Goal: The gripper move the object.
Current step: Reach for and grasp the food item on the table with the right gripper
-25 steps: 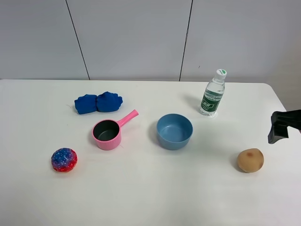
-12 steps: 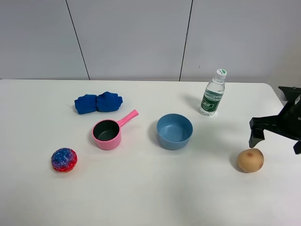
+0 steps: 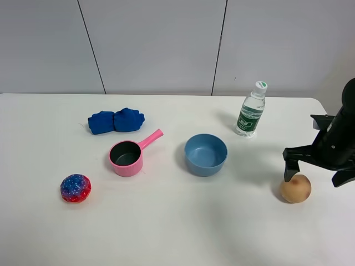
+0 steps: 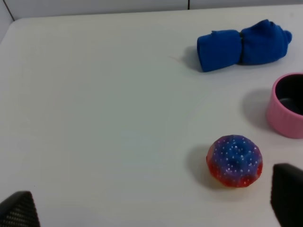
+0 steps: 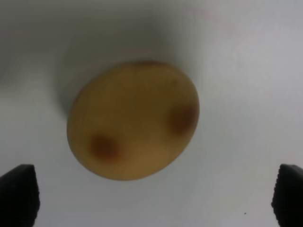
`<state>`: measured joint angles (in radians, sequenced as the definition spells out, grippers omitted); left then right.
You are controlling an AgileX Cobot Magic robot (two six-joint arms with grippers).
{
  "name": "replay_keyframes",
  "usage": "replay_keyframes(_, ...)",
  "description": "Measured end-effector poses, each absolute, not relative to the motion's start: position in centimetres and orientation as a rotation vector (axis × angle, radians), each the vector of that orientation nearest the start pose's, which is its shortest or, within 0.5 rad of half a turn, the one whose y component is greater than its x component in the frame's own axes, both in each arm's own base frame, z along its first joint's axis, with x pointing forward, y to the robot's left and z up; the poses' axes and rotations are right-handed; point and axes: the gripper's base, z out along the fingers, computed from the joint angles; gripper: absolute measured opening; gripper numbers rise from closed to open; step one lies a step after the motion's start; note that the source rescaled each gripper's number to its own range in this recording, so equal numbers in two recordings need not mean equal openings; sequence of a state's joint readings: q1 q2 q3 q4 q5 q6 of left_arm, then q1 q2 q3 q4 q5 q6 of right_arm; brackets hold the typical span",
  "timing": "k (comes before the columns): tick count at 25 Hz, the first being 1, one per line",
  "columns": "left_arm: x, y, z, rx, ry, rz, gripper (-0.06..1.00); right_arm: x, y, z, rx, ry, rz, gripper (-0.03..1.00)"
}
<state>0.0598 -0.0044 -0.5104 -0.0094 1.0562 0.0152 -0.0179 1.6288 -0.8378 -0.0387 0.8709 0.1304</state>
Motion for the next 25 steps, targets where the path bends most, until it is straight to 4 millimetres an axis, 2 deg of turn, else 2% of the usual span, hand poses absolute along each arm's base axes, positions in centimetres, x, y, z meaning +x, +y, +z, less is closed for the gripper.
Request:
replay_keyframes(8, -0.7, -0.1, 28.0, -0.045, 2.025, 0.036, 1.00, 26.8, -0.6, 14.0, 0.181, 3.182, -0.021, 1.00)
replay_keyframes(18, -0.7, -0.1, 28.0, -0.045, 2.025, 0.036, 1.00, 27.2, -0.6, 12.2, 0.165, 3.208, -0.017, 0.99)
replay_keyframes(22, -0.7, -0.1, 28.0, -0.045, 2.025, 0.036, 1.00, 27.3, -0.6, 11.6, 0.164, 3.219, -0.018, 0.92)
replay_keyframes(25, -0.7, -0.1, 28.0, -0.045, 2.025, 0.036, 1.00, 27.4, -0.6, 11.6, 0.159, 3.215, -0.017, 0.77)
